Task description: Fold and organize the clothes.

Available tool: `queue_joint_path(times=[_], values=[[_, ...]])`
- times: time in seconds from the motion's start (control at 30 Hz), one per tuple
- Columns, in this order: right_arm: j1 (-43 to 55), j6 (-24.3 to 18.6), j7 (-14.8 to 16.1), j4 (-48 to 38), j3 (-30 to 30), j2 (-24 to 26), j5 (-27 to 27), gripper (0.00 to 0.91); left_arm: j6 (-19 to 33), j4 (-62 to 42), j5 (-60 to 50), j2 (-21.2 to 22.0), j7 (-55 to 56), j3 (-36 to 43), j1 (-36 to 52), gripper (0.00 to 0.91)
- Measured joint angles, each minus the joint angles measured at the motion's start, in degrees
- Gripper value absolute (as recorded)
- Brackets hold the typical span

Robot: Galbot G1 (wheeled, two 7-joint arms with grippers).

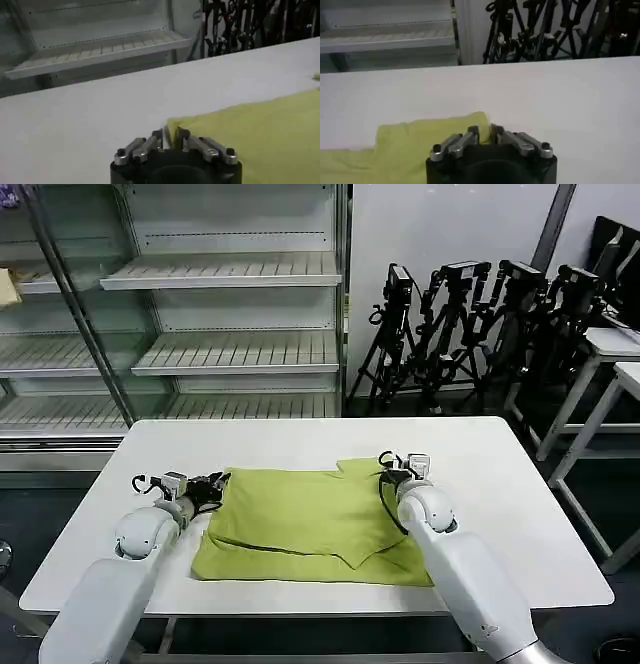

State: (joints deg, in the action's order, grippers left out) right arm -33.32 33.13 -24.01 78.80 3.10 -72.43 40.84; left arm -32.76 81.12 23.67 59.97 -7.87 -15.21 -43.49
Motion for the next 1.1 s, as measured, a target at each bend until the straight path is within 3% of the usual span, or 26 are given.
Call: queue_joint_path(times=[0.47,1.1], values=[[-0.7,-1.7,2.1,2.4,0.4,1.2,-1.7,0.0,0.2,1.2,0.8,0.1,0.4,-0.5,-0.7,0.01],[-6.9,-1.9,2.1,12.7,2.5,4.5,-2.3,0.0,0.8,7.8,3.2,-0.4,1.9,-3.1,-5.2,0.01]])
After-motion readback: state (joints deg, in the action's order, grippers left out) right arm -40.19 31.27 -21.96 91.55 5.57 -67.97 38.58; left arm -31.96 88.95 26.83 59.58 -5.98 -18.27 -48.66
